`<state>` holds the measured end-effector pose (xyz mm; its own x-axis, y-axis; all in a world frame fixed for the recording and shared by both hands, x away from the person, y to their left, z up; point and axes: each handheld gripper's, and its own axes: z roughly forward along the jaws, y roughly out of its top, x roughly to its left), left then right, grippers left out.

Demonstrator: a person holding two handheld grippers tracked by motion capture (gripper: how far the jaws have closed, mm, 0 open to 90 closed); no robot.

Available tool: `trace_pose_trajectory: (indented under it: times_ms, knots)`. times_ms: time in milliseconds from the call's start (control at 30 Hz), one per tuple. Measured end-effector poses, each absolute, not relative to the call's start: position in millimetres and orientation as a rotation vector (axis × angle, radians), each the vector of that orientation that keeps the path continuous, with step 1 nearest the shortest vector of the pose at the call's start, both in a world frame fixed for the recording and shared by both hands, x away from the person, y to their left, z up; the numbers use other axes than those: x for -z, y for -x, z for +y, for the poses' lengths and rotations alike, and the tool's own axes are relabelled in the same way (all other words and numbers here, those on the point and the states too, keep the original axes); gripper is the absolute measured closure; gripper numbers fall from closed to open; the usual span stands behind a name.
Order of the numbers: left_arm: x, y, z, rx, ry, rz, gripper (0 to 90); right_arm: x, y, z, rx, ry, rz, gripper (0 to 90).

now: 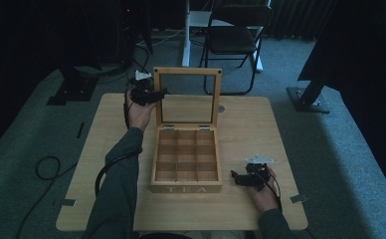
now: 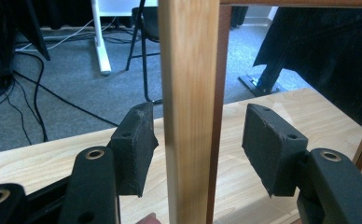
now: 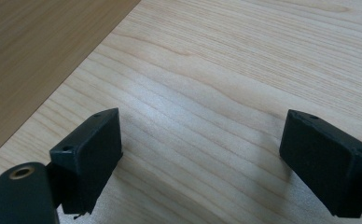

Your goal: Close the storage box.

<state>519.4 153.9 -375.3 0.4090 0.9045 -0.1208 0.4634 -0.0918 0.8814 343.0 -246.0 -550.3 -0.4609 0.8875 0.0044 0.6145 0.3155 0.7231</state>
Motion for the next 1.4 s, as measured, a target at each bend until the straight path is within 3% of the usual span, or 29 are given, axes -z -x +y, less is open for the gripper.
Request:
trace_pose_trajectory:
  times_ms: [400,900,1400]
  knots:
    - [374.5,-512.5,157.8,-0.549,-1.664,1.192,53.2,550.3,-343.0,-246.0,-0.941,-1.335,2.193,12.5]
    - [375.1,-477.3,160.0,-0.582,-1.604,1.138,51.8,550.3,-343.0,-246.1,-0.94,-1.334,2.192,12.5]
    - [370.8,-442.5,169.5,-0.498,-1.606,1.121,50.8,550.3,-342.9,-246.0,-0.94,-1.336,2.191,12.5]
